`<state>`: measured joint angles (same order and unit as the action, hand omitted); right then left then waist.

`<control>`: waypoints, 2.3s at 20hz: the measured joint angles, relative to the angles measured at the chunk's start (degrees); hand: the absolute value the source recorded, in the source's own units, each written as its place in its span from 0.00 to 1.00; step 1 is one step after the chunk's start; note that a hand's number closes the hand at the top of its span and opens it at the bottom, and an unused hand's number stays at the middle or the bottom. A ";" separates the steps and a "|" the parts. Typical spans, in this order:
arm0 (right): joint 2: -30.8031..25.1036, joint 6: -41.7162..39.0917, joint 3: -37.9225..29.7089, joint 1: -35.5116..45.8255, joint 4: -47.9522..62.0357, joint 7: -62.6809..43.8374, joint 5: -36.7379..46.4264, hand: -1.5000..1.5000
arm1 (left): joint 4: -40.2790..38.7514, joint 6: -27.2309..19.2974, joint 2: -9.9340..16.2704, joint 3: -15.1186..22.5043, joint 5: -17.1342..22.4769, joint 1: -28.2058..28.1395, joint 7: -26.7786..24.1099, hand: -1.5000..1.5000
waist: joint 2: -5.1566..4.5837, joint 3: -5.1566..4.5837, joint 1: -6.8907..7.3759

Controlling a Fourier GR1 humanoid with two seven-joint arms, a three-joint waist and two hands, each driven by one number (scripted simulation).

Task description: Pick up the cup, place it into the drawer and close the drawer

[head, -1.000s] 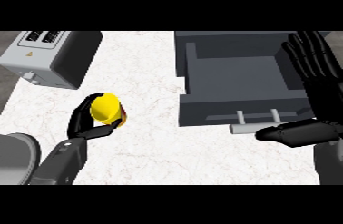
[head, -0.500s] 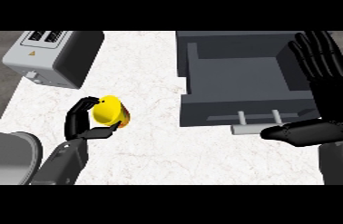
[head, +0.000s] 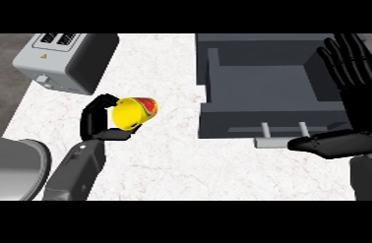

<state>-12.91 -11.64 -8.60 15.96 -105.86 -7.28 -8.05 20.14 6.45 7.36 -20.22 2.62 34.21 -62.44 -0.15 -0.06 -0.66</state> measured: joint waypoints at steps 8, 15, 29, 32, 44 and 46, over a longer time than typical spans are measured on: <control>-0.49 -0.21 -1.37 -1.78 0.34 1.49 0.33 0.00 | 11.57 0.63 -4.03 5.12 -0.58 7.27 9.36 1.00 | 0.58 0.12 1.01; -0.43 0.75 -1.32 0.02 0.71 0.07 0.73 0.00 | 20.94 -4.01 -6.49 10.08 1.17 16.16 24.67 1.00 | 0.56 0.11 0.85; 0.35 0.67 -0.57 1.04 1.77 1.98 1.34 0.00 | 12.76 -22.10 -7.33 21.86 7.97 37.83 44.90 1.00 | -0.27 0.12 -1.78; -0.02 -0.26 -0.55 1.42 2.35 2.67 0.91 0.00 | 7.27 -24.56 -7.34 24.07 8.93 40.89 46.02 1.00 | -0.67 0.14 -3.05; 0.92 -1.58 1.79 4.54 3.65 3.26 0.38 0.00 | -3.72 -22.04 -7.35 35.67 12.91 42.85 50.69 0.00 | -2.08 0.22 -8.71; 1.07 -1.76 2.21 5.28 3.84 3.44 0.38 0.00 | -4.16 -21.55 -7.36 37.03 13.31 42.40 50.40 0.00 | -2.34 0.21 -9.37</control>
<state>-11.84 -13.40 -6.39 21.25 -102.02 -3.84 -7.67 15.98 -15.11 0.00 16.81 15.93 76.61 -12.04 -2.49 0.15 -10.02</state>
